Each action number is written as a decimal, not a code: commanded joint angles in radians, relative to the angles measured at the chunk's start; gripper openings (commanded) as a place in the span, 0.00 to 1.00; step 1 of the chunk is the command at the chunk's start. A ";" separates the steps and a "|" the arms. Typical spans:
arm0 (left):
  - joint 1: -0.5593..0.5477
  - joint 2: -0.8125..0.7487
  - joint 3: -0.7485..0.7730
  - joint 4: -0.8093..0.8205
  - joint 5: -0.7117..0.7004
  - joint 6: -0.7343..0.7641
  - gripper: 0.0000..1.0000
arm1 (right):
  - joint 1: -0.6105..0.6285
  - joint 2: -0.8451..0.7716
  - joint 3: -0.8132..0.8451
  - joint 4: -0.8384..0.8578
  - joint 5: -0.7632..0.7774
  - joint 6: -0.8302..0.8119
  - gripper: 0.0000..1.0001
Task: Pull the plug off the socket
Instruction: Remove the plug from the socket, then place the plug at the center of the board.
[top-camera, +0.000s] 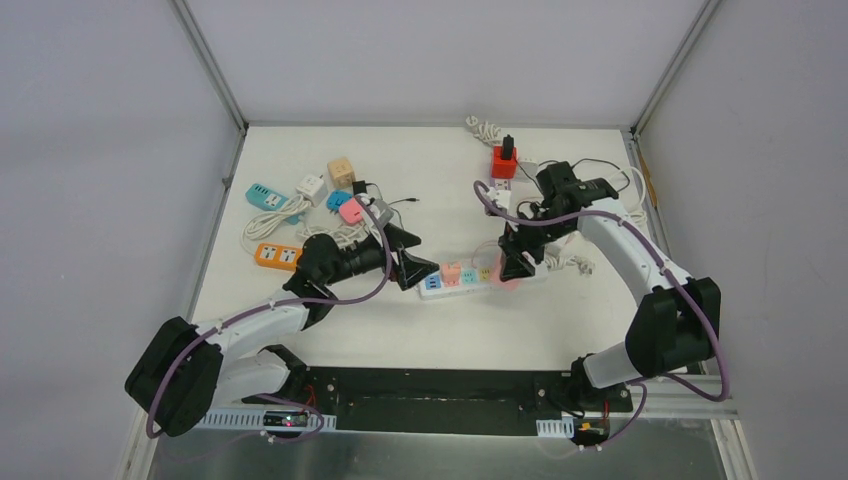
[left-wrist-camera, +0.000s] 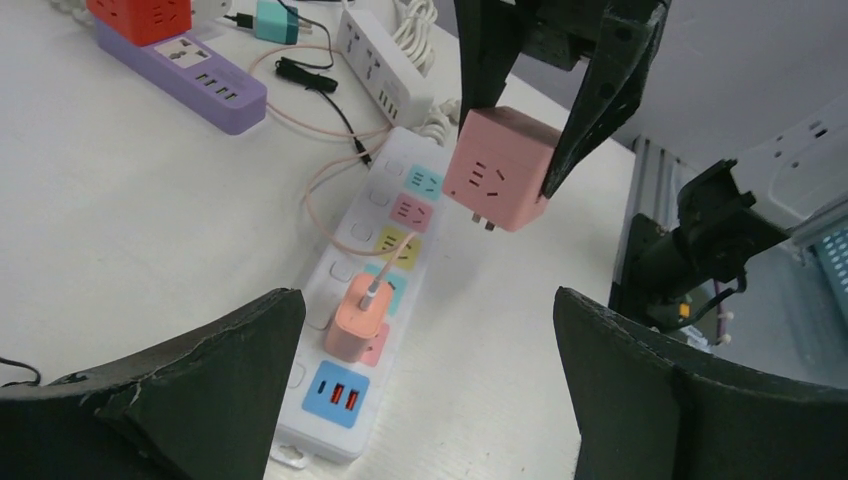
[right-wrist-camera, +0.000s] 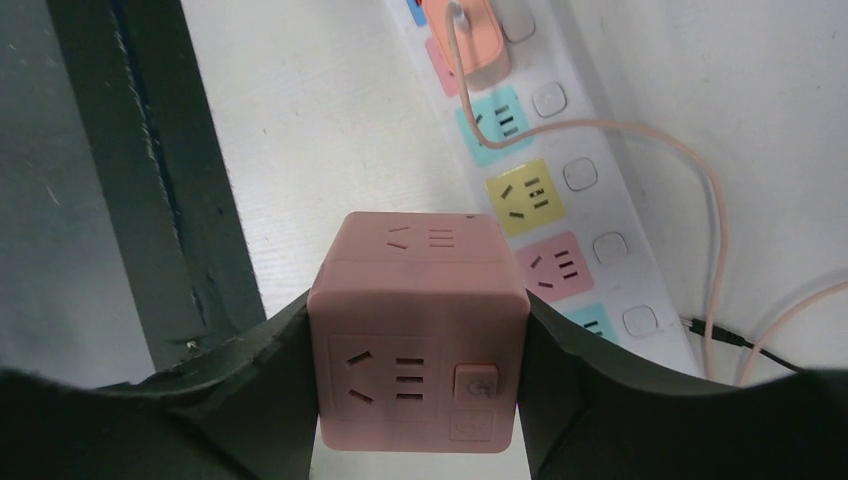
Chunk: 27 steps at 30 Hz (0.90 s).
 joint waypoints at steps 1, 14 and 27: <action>-0.047 -0.035 -0.027 0.143 -0.058 -0.064 0.99 | -0.019 -0.011 0.022 0.089 -0.193 0.170 0.00; -0.308 -0.085 0.034 -0.108 -0.426 0.185 0.99 | -0.049 -0.057 -0.099 0.443 -0.340 0.613 0.00; -0.459 -0.007 0.024 -0.048 -0.458 0.475 0.99 | -0.049 -0.111 -0.204 0.753 -0.371 0.672 0.00</action>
